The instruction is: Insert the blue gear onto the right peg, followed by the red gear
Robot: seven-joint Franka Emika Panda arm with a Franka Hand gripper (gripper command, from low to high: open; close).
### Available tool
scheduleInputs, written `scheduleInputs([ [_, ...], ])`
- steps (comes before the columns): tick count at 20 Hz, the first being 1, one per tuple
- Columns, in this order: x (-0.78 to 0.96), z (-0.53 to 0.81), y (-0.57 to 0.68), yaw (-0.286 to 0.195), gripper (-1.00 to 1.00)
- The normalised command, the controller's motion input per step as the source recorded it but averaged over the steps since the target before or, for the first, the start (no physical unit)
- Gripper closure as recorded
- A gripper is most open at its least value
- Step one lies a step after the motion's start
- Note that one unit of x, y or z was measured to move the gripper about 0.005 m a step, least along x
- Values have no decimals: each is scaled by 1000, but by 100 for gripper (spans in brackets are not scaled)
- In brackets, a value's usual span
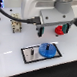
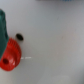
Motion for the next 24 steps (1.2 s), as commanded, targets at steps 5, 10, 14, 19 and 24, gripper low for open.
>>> scheduleInputs([
  [5, -507, 1, 516, 0, -100],
  [10, -391, -46, 475, 0, -100],
  [14, -317, -130, 435, 0, -100],
  [19, -165, -316, 197, 0, -100],
  [24, -222, -382, -13, 0, -100],
])
